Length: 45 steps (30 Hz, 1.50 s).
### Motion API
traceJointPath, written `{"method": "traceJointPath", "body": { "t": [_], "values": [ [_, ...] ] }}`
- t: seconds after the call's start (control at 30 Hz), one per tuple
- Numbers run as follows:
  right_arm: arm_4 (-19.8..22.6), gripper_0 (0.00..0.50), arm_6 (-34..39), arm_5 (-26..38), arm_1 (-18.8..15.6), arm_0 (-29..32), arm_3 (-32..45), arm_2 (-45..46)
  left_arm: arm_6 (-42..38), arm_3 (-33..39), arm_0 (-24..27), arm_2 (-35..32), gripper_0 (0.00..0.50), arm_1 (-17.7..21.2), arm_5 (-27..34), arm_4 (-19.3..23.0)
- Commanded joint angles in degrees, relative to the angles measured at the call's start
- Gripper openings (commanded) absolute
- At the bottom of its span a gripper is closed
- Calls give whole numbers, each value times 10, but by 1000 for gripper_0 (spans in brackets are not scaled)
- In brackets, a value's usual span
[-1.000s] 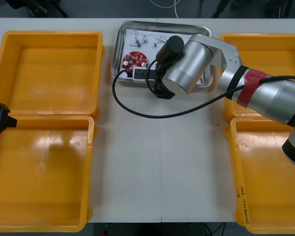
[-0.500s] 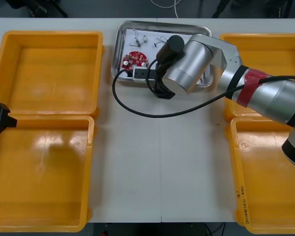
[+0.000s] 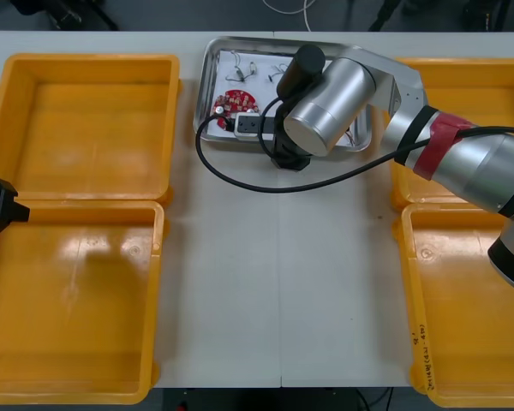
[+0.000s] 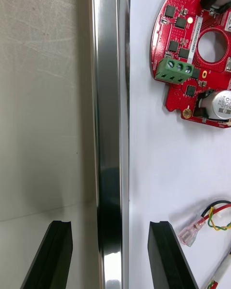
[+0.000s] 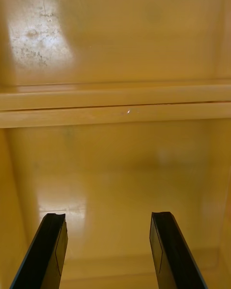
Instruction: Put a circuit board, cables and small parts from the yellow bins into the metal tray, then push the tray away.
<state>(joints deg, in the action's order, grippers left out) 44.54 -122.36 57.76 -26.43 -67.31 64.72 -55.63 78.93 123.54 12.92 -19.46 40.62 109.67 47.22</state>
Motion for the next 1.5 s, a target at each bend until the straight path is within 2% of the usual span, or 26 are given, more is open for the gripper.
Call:
{"method": "traceJointPath", "body": {
  "t": [0.03, 0.2, 0.23, 0.37, 0.77, 0.93, 1.07, 1.13, 1.27, 1.5],
  "values": [
    [13, 457, -26, 29, 8, -34, 8, 39, 51, 16, -8, -10, 500, 24, 3, -5],
    [32, 458, -31, 63, 8, -37, 14, 60, 51, 16, -8, -10, 500, 24, 3, -5],
    [35, 500, -31, 77, 8, -37, 16, 69, 51, 16, -8, -10, 500, 24, 3, -5],
    [42, 500, -32, 122, 8, -37, 28, 94, 51, 16, -8, -10, 500, 24, 3, -5],
    [60, 500, -10, 327, 8, -36, 74, 217, 51, 16, -8, -10, 500, 24, 3, -5],
    [59, 500, 57, 428, 6, -23, 91, 286, 51, 16, -8, -10, 500, 24, 3, -5],
    [22, 500, 112, 488, -3, 5, 150, 323, 51, 16, -8, -10, 500, 24, 3, -5],
    [-9, 500, 151, 522, -14, 33, 205, 336, 51, 16, -8, -10, 500, 24, 3, -5],
    [-55, 500, 237, 522, -44, 79, 312, 341, 51, 16, -8, -10, 500, 24, 3, -5],
    [-45, 500, 358, 522, -97, 157, 436, 366, 51, 16, -8, -10, 500, 24, 3, -5]
  ]
}}
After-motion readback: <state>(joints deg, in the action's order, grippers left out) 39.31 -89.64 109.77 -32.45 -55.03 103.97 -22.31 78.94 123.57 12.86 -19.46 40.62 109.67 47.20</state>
